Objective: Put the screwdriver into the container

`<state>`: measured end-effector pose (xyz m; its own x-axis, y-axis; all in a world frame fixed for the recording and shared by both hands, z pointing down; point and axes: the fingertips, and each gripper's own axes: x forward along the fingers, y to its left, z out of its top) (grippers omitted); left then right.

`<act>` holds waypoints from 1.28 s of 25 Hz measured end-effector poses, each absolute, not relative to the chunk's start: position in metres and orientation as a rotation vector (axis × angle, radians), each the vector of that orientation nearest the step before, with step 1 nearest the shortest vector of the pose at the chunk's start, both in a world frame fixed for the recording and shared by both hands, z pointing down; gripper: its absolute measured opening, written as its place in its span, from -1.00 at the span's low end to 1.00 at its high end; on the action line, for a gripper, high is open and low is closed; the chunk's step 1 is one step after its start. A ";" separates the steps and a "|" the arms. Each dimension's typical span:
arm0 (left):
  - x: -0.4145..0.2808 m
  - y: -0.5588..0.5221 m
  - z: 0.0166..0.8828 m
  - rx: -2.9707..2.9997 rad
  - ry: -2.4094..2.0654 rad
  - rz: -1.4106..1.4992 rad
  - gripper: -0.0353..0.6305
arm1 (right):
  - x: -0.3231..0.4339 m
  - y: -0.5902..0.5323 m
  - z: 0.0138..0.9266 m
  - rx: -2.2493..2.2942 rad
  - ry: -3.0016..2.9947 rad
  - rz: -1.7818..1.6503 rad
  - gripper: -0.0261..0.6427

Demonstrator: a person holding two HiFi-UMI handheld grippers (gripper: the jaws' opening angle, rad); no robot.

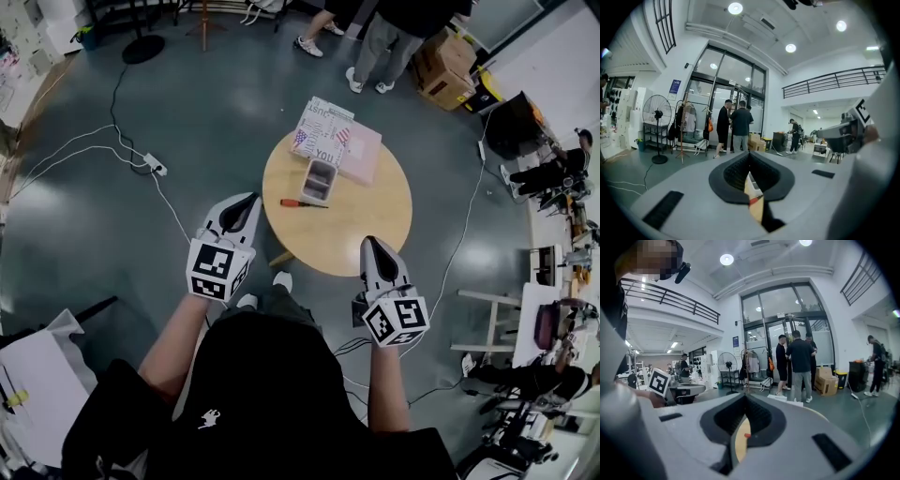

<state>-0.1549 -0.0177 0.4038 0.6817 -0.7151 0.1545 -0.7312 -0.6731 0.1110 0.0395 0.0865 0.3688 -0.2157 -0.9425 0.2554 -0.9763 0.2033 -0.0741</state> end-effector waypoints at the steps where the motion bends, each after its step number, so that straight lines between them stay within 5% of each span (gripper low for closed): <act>1: -0.154 -0.020 0.405 2.727 -1.193 0.154 -0.89 | 0.041 0.082 0.369 1.857 -2.321 0.332 -0.92; 32: -0.047 -0.093 0.412 2.675 -1.379 0.291 -0.89 | 0.141 -0.049 0.408 1.556 -2.521 0.363 -0.92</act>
<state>-0.0466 -0.0934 0.4116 0.5669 -0.7929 0.2232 -0.8155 -0.5785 0.0162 0.1407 -0.0491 0.4079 -0.4476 -0.8563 0.2579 -0.8942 0.4304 -0.1227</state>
